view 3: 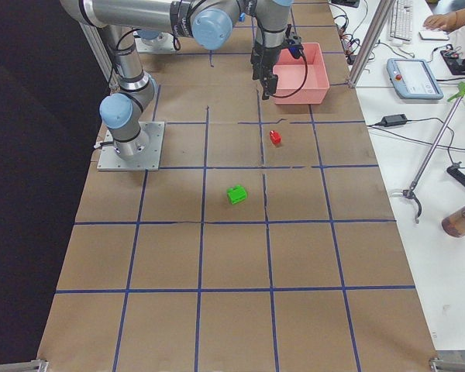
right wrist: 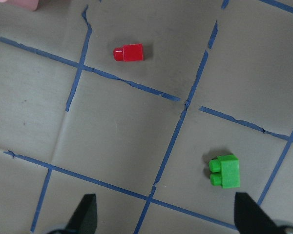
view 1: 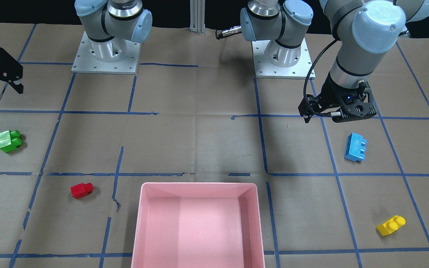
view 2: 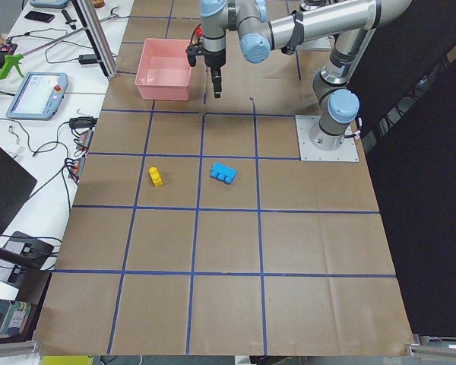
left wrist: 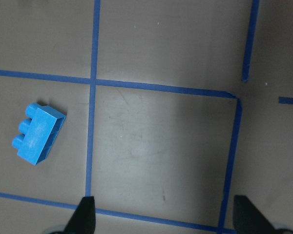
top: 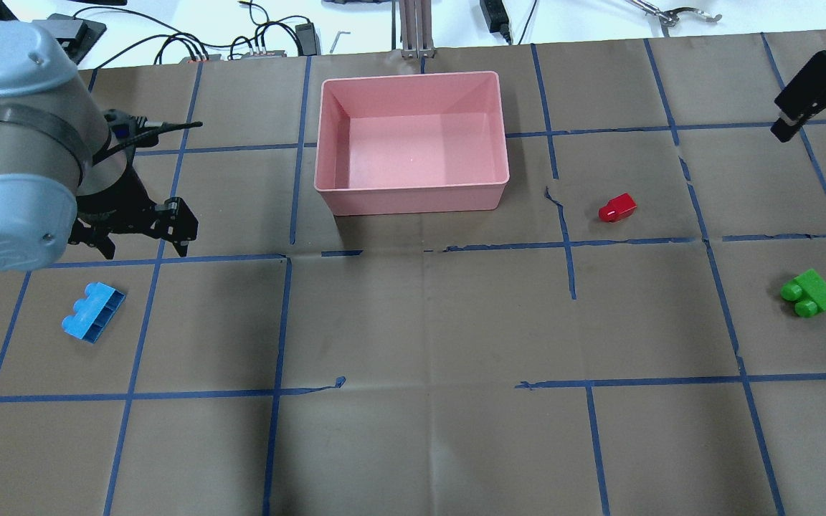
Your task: Put all blocks into box
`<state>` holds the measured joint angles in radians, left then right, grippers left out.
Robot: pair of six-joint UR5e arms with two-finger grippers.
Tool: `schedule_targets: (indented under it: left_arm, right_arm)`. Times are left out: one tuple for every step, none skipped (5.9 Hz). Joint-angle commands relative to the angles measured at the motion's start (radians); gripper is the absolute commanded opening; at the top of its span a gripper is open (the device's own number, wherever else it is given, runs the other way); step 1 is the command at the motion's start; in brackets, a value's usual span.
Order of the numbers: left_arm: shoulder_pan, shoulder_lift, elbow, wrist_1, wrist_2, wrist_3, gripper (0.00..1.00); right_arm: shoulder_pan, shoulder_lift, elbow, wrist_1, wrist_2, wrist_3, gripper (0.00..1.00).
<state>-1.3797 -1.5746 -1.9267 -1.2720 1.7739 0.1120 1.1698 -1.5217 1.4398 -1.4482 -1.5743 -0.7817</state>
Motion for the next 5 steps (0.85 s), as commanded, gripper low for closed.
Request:
schedule_targets:
  left_arm:
    - [0.033,-0.04,-0.04,0.078,0.041,0.025,0.99]
    - [0.048,-0.079,-0.04,0.077,0.059,0.015,0.99]
    - [0.104,-0.097,-0.032,0.079,0.061,0.024,0.99]
    - [0.135,-0.117,-0.02,0.079,0.065,0.073,0.99]
    - [0.14,-0.146,-0.015,0.168,0.067,0.186,0.99]
  right_arm:
    - [-0.146,0.001,0.01,0.0,-0.001,-0.26,1.0]
    - [-0.235,0.001,0.048,-0.029,0.0,-0.369,1.0]
    - [-0.307,0.0,0.092,-0.106,-0.003,-0.474,1.0]
    - [-0.364,0.0,0.135,-0.116,-0.004,-0.488,1.0]
    - [-0.374,0.0,0.208,-0.136,-0.004,-0.479,1.0]
